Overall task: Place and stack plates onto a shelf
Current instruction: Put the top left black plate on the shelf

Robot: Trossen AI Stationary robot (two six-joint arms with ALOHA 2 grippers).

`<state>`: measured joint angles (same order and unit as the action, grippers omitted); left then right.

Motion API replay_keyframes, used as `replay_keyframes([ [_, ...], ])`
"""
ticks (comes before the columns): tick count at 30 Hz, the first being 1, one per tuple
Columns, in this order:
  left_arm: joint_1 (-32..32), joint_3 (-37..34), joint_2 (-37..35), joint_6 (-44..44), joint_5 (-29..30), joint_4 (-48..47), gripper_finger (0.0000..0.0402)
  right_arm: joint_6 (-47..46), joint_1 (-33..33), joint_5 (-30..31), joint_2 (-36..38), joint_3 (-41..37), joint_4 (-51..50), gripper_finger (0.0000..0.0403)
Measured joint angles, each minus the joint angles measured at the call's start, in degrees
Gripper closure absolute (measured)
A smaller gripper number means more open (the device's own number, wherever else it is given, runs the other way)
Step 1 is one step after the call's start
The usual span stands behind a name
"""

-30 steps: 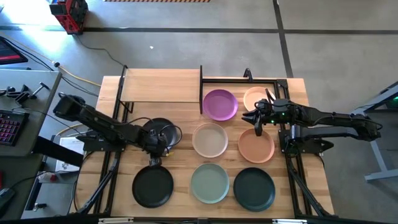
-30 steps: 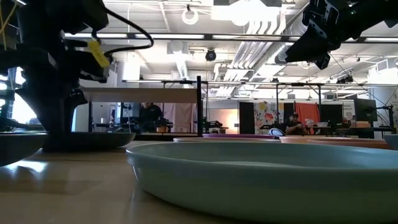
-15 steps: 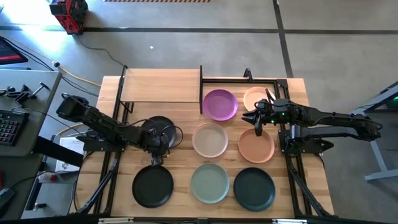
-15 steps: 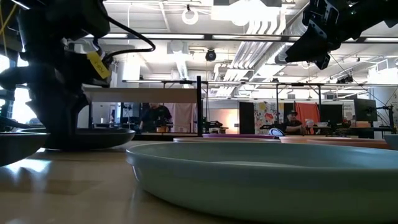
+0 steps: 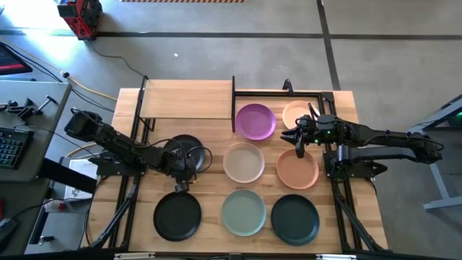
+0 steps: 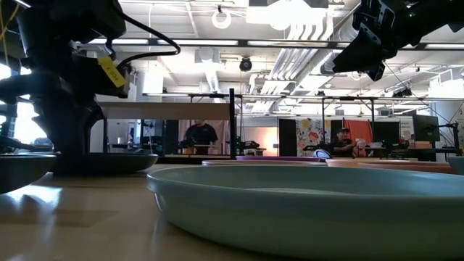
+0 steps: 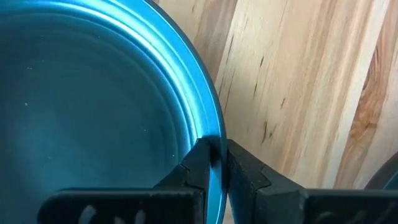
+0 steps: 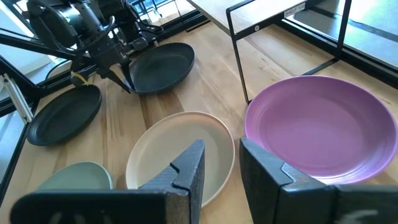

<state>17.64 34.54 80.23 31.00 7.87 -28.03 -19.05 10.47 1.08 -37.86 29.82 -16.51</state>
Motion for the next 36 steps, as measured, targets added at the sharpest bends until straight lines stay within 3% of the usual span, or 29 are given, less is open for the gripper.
replay_keyframes([
  [17,4.5,11.5,0.3,-3.1,2.5,-14.9,0.0397,0.0,0.0,0.0,0.0,0.0,0.0,0.0318],
  [36,6.2,19.1,0.2,-4.3,4.5,-26.4,0.0401,1.3,0.0,0.0,0.0,0.0,0.0,0.0318],
])
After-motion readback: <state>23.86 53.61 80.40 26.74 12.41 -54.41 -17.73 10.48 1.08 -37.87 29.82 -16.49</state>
